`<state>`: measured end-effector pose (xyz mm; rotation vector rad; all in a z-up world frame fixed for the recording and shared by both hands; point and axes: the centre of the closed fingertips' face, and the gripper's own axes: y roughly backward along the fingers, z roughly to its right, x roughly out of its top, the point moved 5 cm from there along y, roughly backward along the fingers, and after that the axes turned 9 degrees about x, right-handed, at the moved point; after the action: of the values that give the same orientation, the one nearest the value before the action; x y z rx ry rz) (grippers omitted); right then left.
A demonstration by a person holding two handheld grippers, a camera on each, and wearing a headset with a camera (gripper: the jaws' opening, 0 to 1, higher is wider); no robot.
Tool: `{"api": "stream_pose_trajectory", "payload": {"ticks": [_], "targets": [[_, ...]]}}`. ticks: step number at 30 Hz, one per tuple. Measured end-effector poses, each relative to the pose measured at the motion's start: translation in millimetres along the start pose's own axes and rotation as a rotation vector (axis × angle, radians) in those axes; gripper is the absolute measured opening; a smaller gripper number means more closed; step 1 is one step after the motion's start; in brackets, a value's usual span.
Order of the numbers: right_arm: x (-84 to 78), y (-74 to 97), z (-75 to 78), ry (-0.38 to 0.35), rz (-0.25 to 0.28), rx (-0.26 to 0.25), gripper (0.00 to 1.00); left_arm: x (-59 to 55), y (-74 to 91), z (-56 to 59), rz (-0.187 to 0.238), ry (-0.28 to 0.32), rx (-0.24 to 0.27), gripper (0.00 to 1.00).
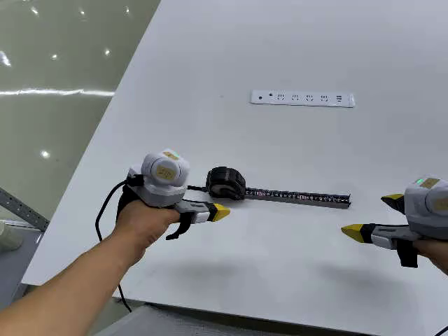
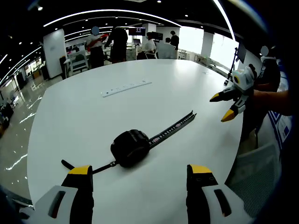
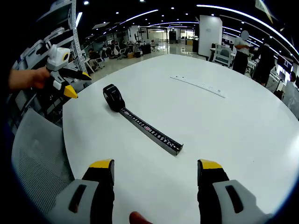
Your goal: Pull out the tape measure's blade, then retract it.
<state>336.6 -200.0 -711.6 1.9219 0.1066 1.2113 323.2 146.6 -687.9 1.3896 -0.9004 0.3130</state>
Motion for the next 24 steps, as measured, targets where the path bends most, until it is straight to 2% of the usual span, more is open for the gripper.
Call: {"api": "stream_pose_trajectory", "payload": {"ticks": [4,10,13,16,21,24], "targets": [[-3.6,6.5,-8.1,-0.017,0.006,0.002,0.73,-5.1,11.8,1.2,-0.009,0.021,0.024,0.82],[-6.8,19.9,-14.2,-0.041,0.022,-0.001,0.78,-12.4,29.6,2.9,0.008,0.061,0.06,0.86],[-7.8,26.2,-17.6,-0.044,0.034,0.0,0.8,-14.8,37.1,2.7,0.025,0.109,0.076,0.87],[-7.7,32.7,-21.7,-0.048,0.05,-0.003,0.82,-20.5,44.2,3.1,0.012,0.126,0.089,0.88],[-8.3,40.0,-29.0,-0.055,0.069,-0.002,0.86,-21.9,55.4,3.3,0.04,0.141,0.111,0.91],[-11.8,44.2,-32.0,-0.069,0.078,-0.006,0.88,-22.8,63.9,7.2,0.052,0.163,0.111,0.96]]}}
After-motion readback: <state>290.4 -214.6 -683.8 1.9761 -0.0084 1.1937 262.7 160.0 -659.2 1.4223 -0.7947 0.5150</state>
